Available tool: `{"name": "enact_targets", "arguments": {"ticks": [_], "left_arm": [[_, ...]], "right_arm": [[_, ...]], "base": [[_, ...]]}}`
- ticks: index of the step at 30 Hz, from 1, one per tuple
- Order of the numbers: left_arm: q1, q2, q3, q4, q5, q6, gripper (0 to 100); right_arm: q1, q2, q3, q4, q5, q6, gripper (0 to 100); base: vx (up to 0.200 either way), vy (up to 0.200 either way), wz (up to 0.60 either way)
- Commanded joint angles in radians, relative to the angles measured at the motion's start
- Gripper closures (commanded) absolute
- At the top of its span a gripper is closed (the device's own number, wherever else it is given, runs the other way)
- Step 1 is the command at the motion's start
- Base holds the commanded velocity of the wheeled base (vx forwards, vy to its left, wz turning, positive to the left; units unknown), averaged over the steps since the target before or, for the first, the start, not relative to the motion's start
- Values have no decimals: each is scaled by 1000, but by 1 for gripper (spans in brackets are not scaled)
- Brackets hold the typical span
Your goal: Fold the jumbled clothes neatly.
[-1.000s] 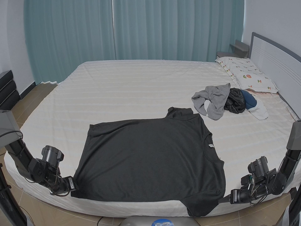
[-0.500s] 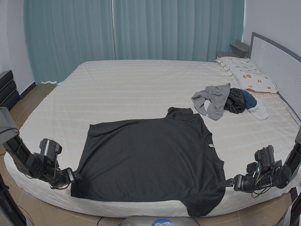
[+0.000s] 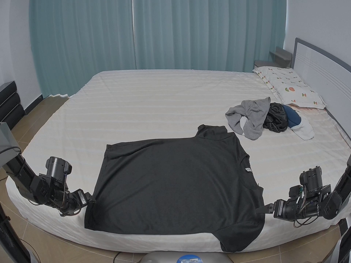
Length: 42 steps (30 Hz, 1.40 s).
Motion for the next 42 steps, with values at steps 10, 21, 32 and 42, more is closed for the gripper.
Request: {"name": "enact_targets", "arguments": {"ticks": [10, 21, 32, 42], "left_arm": [[-1, 0, -25, -1, -2, -23, 0], [1, -5, -41, -4, -63, -36, 0], [5, 43, -301, 10, -158, -172, 0], [4, 366, -708, 13, -186, -172, 0]], "right_arm": [[10, -68, 3, -5, -3, 6, 0], [37, -77, -5, -5, 0, 69, 0], [36, -36, -22, -8, 8, 83, 0], [36, -30, -51, -8, 17, 157, 0]], "base": [[0, 0, 0], [164, 0, 0], [0, 0, 0], [0, 0, 0]]}}
